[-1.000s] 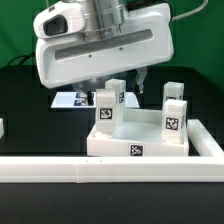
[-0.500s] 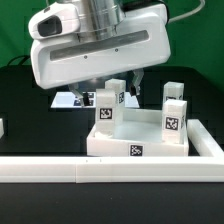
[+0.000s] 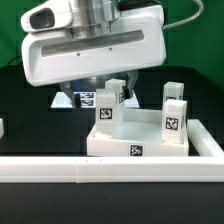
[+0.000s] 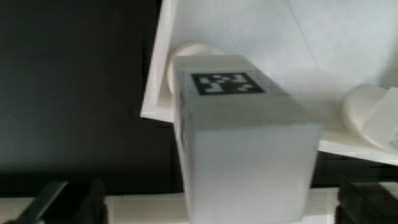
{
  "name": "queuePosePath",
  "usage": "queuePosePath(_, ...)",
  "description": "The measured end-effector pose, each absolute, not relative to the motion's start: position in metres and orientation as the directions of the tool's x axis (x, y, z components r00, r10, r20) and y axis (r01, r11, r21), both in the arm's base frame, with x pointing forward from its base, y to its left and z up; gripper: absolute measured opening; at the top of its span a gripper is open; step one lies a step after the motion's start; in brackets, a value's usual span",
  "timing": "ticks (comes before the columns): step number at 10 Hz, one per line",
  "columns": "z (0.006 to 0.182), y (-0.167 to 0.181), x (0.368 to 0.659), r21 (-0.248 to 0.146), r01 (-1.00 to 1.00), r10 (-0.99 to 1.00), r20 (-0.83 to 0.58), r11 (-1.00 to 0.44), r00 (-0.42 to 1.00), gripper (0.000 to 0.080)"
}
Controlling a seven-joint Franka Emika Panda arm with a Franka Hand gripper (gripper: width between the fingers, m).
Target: Assemble square table
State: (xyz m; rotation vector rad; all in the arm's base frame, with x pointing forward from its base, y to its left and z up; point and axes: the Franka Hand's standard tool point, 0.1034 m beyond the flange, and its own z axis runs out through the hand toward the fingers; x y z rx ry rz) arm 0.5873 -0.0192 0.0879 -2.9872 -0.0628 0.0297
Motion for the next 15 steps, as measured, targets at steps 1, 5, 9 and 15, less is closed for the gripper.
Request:
queuePosePath(1,0.086,-0.018,0.585,-0.154,0.043,0.047,-0.020,-0.987,0.999,0.0649)
queuePosePath(5,0.084,-0.017,0.581,-0.155,0.046,0.051,-0.028,-0.987,0.998,0.0448)
queuePosePath(9,0.083,-0.015,0.581,-0.156,0.048,0.053,-0.030,-0.987,0.998,0.0291)
queuePosePath(15,0.082,-0.006,0.584,-0.152,-0.246,-0.243,-0.038,-0.957,0.969,0.0291)
